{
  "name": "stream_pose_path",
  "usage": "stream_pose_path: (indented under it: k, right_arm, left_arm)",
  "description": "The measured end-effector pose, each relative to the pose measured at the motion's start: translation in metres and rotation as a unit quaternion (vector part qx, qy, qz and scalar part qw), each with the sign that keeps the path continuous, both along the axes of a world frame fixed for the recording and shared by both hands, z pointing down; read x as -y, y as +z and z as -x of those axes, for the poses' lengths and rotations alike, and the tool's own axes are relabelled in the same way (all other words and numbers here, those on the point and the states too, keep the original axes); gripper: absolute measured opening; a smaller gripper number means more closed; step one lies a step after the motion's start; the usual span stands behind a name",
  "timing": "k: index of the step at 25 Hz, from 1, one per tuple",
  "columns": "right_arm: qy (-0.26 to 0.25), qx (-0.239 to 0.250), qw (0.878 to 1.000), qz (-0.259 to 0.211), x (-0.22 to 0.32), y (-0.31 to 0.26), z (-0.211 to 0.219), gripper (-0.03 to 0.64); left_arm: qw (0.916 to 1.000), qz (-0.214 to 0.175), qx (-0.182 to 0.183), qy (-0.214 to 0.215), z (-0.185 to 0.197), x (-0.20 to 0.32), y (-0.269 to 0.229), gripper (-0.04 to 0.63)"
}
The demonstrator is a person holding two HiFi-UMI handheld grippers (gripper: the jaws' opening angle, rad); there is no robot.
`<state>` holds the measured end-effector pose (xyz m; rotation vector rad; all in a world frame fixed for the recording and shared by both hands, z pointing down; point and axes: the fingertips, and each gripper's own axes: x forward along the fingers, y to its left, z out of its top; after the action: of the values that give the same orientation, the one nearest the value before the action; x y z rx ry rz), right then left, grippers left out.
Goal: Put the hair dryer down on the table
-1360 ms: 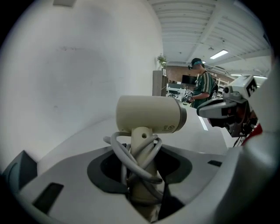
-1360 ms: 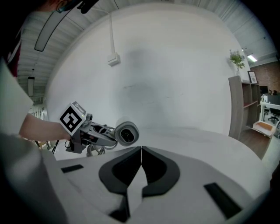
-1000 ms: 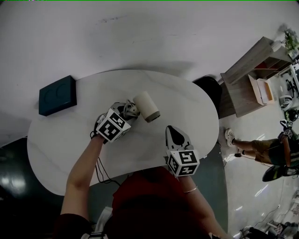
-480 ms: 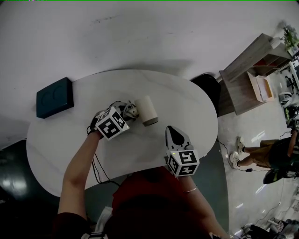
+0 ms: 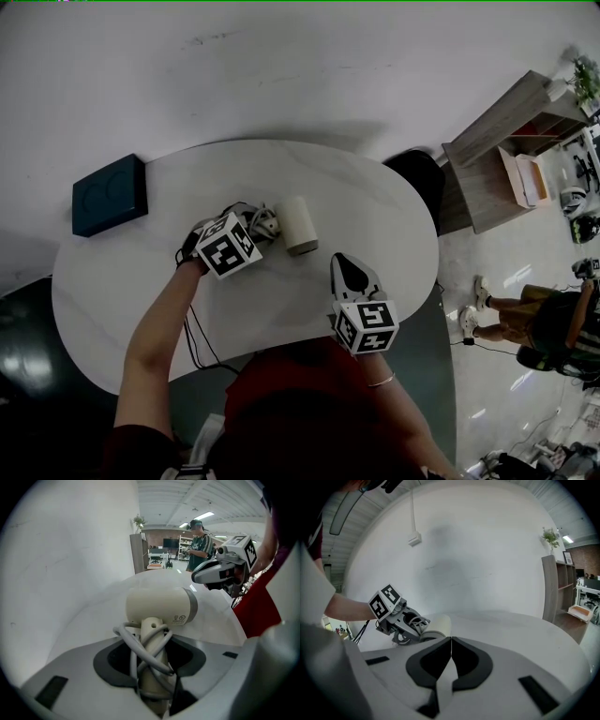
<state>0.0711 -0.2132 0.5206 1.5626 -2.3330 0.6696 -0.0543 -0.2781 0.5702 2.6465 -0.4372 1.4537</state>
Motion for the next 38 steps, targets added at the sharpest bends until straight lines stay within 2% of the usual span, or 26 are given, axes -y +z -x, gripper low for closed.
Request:
stream_pose_path:
  k: [11,16,21,28,32,38]
  right_arm:
    - [-0.002,-0.002,1.000,0.002,0.003,0.002,0.002,0.015]
    - [-0.001,-0.003,1.000,0.004,0.004,0.002,0.000,0.015]
    - [0.000,-0.004,1.000,0.005,0.003,0.003,-0.001,0.015]
    - [-0.004,-0.002,1.000,0.005,0.002,0.004,0.000,0.015]
    - [-0.009,-0.001,1.000,0.004,-0.001,0.003,0.003,0.015]
    - [-0.006,0.011,1.000,0.002,-0.003,0.000,0.003,0.015]
  left_arm:
    - [0.9999,0.000,-0.010,-0.013,0.002,0.002,0.002,0.207]
    - [1.0000,-0.001,-0.004,-0.009,0.002,0.000,0.003,0.209]
    - [1.0000,-0.003,0.007,0.005,0.001,-0.004,0.005,0.254]
    - [0.9996,-0.019,0.019,-0.004,0.006,-0.003,0.003,0.289]
    - [0.9992,-0.034,0.011,-0.020,0.011,-0.002,-0.004,0.299]
    - [0.9964,-0.033,-0.029,-0.073,0.019,-0.006,-0.017,0.299]
